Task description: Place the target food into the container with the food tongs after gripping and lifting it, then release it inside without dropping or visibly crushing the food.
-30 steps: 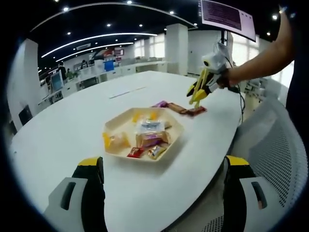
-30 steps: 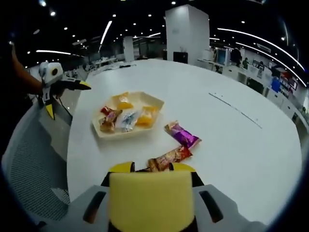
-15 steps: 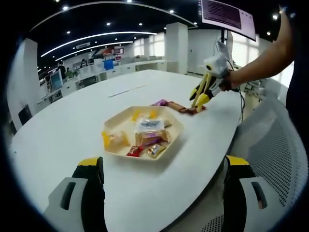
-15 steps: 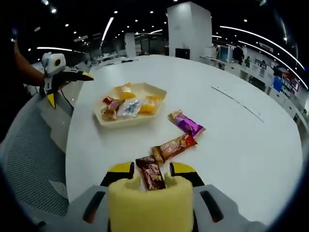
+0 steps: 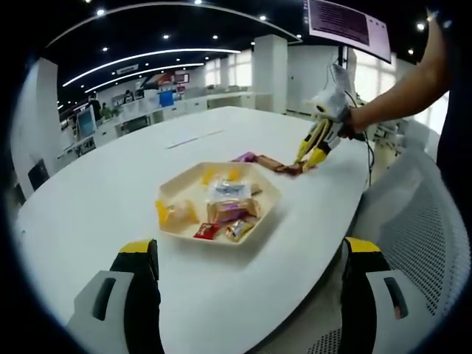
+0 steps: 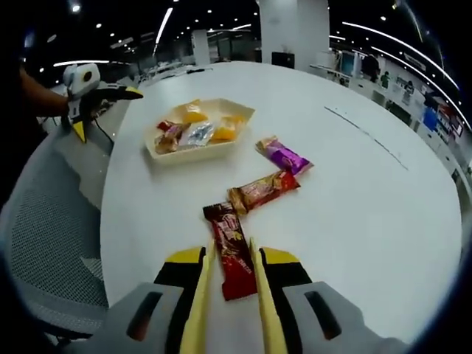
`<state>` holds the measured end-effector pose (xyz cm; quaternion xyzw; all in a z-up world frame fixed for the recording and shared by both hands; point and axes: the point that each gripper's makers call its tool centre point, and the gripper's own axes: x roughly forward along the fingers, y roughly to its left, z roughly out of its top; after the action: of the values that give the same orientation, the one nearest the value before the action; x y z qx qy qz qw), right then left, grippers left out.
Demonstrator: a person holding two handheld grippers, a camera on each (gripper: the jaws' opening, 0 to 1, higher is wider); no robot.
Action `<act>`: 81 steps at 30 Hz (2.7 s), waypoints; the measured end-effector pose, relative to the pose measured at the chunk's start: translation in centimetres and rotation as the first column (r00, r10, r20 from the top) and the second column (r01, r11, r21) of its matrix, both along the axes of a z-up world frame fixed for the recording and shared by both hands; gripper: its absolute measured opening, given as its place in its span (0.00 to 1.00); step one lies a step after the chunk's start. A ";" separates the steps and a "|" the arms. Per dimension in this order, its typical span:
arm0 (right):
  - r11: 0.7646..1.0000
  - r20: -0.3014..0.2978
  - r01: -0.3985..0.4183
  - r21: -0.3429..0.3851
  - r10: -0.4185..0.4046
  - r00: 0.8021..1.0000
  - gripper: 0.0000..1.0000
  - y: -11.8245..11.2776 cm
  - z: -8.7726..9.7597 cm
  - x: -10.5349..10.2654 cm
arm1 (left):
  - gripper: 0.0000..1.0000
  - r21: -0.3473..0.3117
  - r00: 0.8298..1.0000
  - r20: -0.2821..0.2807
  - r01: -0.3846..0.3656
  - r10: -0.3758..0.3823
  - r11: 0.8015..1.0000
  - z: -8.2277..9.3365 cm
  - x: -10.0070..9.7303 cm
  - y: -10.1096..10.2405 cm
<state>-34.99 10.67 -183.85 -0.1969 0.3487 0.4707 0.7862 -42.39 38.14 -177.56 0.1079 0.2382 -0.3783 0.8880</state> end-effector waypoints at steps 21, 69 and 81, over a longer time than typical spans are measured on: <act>0.996 -0.061 0.033 -0.082 -0.038 0.997 0.22 0.2 0.2 0.2 | 0.99 0.002 1.000 0.010 -0.006 0.006 1.000 0.1 0.1 0.1; 0.995 0.053 0.045 -0.089 -0.040 0.998 0.22 4.1 9.6 4.6 | 0.99 -0.008 1.000 0.023 0.001 -0.001 1.000 0.4 0.1 0.0; 0.997 0.057 -0.005 -0.071 0.009 0.998 0.22 8.7 10.5 4.9 | 0.99 -0.008 1.000 0.027 0.002 -0.002 1.000 0.5 0.1 -0.1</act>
<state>-30.12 19.37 -173.35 -0.2392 0.3417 0.4550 0.7868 -42.29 38.06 -177.08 0.1095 0.2244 -0.3788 0.8912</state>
